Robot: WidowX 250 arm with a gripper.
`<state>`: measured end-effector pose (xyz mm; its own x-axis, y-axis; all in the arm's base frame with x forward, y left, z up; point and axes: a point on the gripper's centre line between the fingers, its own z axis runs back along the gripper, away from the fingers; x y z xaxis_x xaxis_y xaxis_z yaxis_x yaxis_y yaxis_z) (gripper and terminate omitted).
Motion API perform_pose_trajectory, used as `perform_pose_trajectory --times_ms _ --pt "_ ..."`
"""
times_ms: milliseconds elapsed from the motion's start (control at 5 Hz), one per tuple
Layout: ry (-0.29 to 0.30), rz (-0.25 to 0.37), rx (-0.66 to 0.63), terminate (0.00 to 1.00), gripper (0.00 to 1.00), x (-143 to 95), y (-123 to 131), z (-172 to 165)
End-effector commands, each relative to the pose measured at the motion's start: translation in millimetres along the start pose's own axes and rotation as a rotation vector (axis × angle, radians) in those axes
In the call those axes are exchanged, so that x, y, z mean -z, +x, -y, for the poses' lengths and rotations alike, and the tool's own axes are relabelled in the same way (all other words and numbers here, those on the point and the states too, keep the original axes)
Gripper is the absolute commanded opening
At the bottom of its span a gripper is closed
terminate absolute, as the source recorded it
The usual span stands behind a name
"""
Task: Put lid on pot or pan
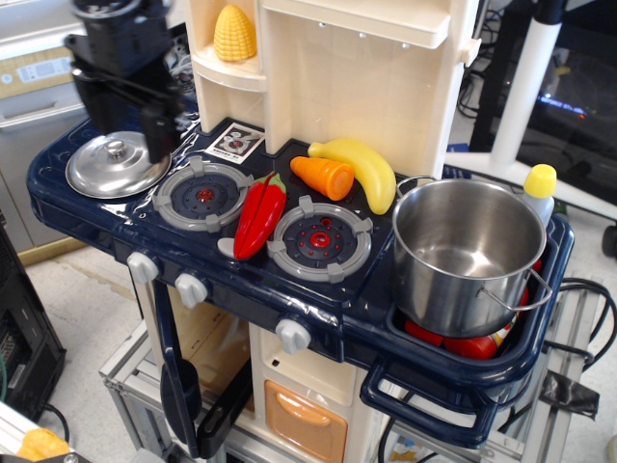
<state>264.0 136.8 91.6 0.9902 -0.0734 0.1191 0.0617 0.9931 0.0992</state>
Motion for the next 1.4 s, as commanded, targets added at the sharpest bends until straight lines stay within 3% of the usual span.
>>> perform_pose_trajectory --times_ms 0,200,800,1000,1200 --pt "0.002 0.095 0.093 0.0 1.0 12.1 16.7 -56.8" --pt "-0.069 0.106 0.126 0.0 1.0 31.7 22.6 -69.2" --pt "-0.159 0.117 0.202 0.0 1.0 55.7 38.2 -76.8" --pt "-0.15 0.129 0.199 0.0 0.0 57.6 38.5 -75.8" --pt "-0.139 0.148 0.193 0.0 0.0 58.3 35.4 -75.1"
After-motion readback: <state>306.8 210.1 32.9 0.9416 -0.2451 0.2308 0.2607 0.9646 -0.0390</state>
